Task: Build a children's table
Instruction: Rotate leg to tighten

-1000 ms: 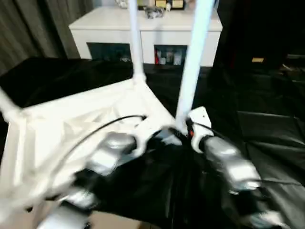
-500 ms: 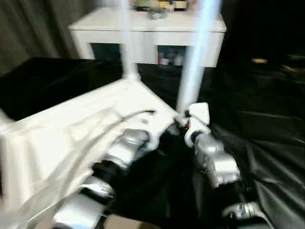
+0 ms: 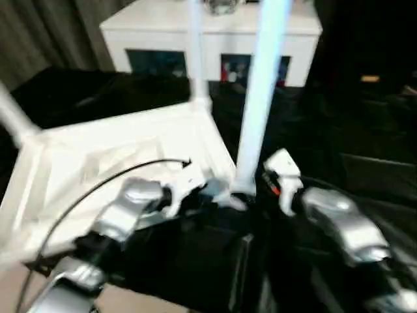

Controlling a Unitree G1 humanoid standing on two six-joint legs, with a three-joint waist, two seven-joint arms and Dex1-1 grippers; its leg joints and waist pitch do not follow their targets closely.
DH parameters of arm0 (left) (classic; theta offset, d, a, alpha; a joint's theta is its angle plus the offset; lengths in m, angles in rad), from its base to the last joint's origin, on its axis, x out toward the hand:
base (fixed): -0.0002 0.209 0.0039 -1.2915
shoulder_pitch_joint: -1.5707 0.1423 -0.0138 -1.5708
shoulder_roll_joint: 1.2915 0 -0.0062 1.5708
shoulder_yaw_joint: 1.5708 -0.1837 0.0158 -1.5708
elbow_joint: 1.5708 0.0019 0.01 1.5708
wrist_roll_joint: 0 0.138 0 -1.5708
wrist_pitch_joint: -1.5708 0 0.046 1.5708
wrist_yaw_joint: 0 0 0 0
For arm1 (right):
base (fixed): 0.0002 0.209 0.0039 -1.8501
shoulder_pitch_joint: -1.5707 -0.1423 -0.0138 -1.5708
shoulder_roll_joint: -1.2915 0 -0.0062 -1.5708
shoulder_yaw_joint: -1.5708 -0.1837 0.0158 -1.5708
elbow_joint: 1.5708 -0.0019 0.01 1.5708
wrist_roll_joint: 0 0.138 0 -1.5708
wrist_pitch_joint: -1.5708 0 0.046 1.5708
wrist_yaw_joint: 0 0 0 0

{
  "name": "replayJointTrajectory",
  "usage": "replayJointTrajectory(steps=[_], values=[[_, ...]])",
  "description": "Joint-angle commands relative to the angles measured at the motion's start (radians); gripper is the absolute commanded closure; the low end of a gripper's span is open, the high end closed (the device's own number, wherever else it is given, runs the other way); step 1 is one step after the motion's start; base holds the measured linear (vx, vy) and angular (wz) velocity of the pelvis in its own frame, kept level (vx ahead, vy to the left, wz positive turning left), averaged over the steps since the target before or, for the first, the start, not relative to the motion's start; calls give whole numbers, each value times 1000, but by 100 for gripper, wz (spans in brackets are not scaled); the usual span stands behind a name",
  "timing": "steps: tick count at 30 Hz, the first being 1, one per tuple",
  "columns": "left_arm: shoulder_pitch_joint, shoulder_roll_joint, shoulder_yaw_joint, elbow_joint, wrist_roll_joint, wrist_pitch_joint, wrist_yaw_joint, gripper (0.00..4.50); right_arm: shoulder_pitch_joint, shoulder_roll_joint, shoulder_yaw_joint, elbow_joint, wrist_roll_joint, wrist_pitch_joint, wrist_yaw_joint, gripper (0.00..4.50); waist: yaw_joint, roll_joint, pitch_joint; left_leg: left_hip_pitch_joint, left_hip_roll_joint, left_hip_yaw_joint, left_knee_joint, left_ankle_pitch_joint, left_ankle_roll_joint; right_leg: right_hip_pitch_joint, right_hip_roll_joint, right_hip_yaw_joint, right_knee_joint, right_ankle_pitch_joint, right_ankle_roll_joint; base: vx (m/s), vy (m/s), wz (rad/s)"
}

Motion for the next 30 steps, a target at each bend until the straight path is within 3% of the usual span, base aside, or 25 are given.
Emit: replayJointTrajectory(steps=[1, 7, 11, 21, 26, 30], values=[[21, 31, -5, -27, -7, 22, -45, 450, 4, -41, -17, -38, 6, -12, 34, 4, 2, -10, -66, 15, 17, 7, -61, -119, 105, 64, -29, 20, -30, 5, -299, 0, 0, 0], [26, 40, -4, -54, -20, 33, -63, 450, 3, -65, 29, -43, -7, 6, 87, 4, -2, -17, -57, 13, 12, 7, -68, -203, 54, 63, -33, 26, -45, -169, -253, 0, 0, 0], [25, 39, -6, -55, -20, 37, -61, 450, -14, -50, 36, -13, -21, 14, 64, 34, -4, -17, -56, 15, 10, 6, -69, -225, 33, 59, -32, 28, -49, -229, -233, 0, 0, 0], [28, 39, -8, -59, -20, 45, -58, 450, -33, -11, 49, 19, -18, 2, 67, 109, -6, -19, -61, 13, 9, 6, -64, -180, 47, 61, -28, 26, -39, -143, -251, 0, 0, 0], [33, 39, -14, -60, -16, 45, -56, 450, -38, 10, 57, 42, -25, -10, 60, 166, -7, -19, -61, 13, 9, 6, -64, -188, 46, 62, -29, 26, -40, -154, -251, 0, 0, 0], [36, 35, -19, -57, -5, 54, -41, 450, -37, 33, 53, 57, -36, -12, 24, 177, -11, -21, -58, 13, 9, 6, -66, -202, 39, 61, -29, 27, -43, -190, -242, 0, 0, 0]])
